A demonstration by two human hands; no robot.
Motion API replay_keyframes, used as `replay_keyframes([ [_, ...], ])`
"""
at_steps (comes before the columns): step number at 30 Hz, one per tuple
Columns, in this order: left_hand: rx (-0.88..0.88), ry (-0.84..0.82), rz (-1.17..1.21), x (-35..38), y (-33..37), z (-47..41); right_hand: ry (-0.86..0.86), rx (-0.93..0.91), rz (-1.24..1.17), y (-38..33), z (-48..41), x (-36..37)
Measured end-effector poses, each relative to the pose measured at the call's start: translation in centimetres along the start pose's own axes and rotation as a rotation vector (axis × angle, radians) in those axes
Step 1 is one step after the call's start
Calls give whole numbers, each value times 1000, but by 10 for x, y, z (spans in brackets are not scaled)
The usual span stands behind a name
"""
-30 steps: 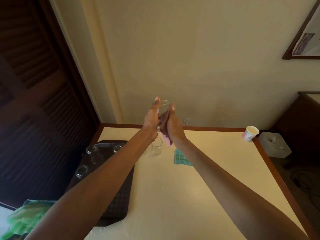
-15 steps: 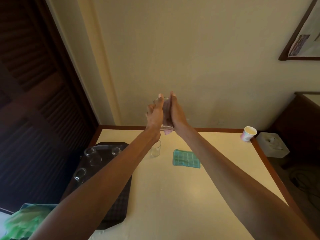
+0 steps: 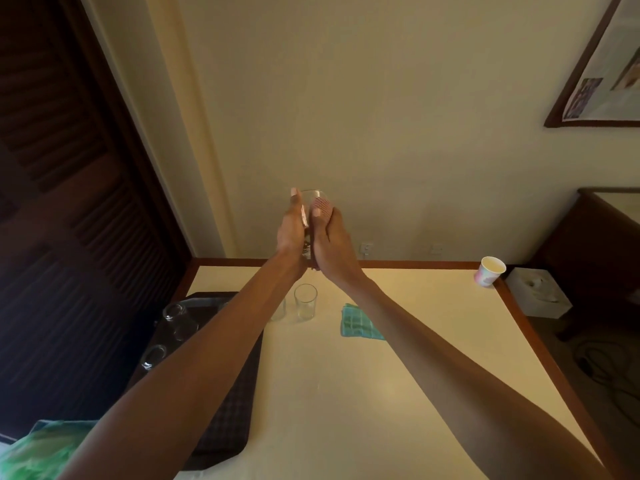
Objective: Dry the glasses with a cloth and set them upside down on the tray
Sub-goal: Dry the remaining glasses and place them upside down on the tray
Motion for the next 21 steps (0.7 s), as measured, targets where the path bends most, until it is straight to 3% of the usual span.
replay_keyframes([
  [5,35,-70,41,5,3,7,45,-2,17,-3,-16,-11],
  [10,63,-53,-31,8,2,13,-2,299,-50,16,-27,-8],
  [15,108,79,-95,1,13,19,34,520,-386,14,-10,3],
  [18,121,120,-86,-2,22,20,-19,428,-368,11,-1,10],
  [21,100,173,-90,-11,22,15,-19,141,-177,-3,5,9],
])
Point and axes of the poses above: each hand's wrist, its own z-axis away from the middle knuckle, its own x-axis out of the palm, y = z × x, the point moved 7 cm from there along -z, towards the middle knuckle, and after that the axes turned 13 degrees about -x, right-handed, at the moved point
